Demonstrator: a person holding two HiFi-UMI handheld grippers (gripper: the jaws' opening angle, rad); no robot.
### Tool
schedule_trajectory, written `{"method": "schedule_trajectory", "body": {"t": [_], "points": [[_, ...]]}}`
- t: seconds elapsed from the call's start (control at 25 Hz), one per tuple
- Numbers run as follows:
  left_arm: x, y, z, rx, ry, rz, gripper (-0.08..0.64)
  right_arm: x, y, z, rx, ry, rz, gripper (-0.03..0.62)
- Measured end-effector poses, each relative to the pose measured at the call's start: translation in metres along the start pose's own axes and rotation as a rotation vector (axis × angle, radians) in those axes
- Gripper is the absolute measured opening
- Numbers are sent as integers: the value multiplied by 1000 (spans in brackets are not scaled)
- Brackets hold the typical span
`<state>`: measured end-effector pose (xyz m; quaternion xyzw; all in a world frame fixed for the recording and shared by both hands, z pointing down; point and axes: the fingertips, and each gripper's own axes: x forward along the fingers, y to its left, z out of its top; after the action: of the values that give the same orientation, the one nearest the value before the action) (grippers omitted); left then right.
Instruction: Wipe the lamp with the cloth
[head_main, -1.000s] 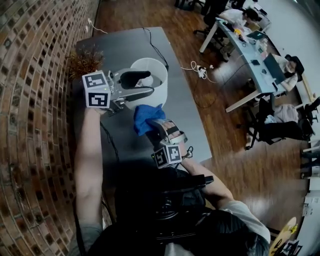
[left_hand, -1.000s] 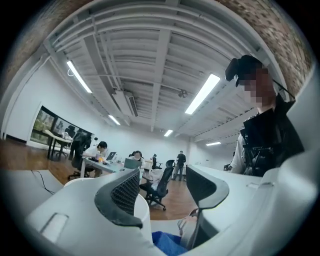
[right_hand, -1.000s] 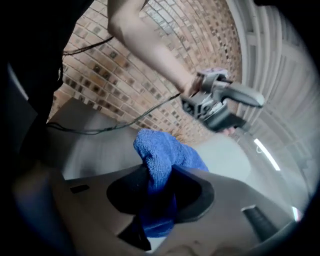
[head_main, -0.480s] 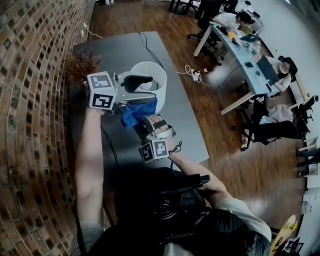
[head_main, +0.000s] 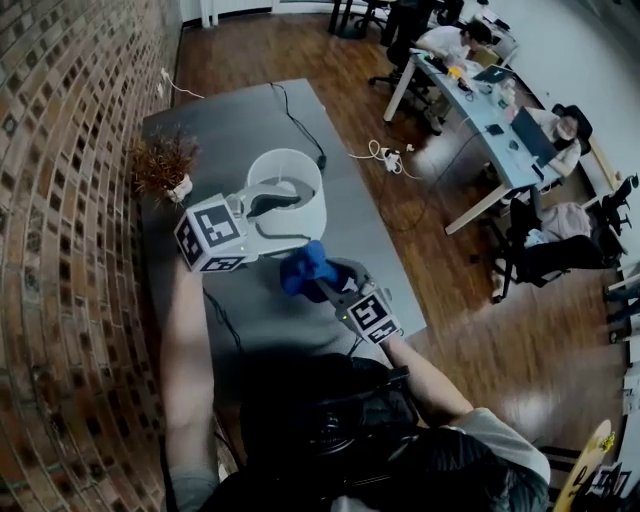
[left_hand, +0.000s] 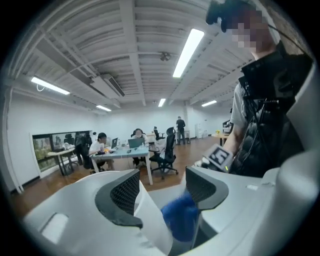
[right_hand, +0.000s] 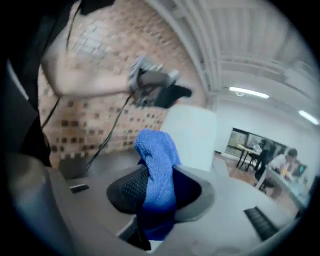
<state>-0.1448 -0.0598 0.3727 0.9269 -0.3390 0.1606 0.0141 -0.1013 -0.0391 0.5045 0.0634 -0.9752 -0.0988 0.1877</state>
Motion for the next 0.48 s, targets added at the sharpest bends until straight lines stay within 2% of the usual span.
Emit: {"method": "schedule_trajectory", "body": {"t": [0.12, 0.2, 0.24, 0.36, 0.48], "points": [[11, -6, 3, 67, 66, 59, 273, -46, -92, 70, 349, -311, -98, 140], [22, -3, -3, 100, 143, 113, 275, -54, -130, 103, 497, -462, -70, 139], [27, 0, -11, 124, 197, 147, 279, -47, -138, 107, 543, -496, -41, 138], [38, 3, -22, 184, 303, 219, 285, -5, -130, 84, 618, -463, 44, 138], [42, 1, -21, 190, 309, 236, 288, 19, -125, 29, 738, -408, 66, 138]]}}
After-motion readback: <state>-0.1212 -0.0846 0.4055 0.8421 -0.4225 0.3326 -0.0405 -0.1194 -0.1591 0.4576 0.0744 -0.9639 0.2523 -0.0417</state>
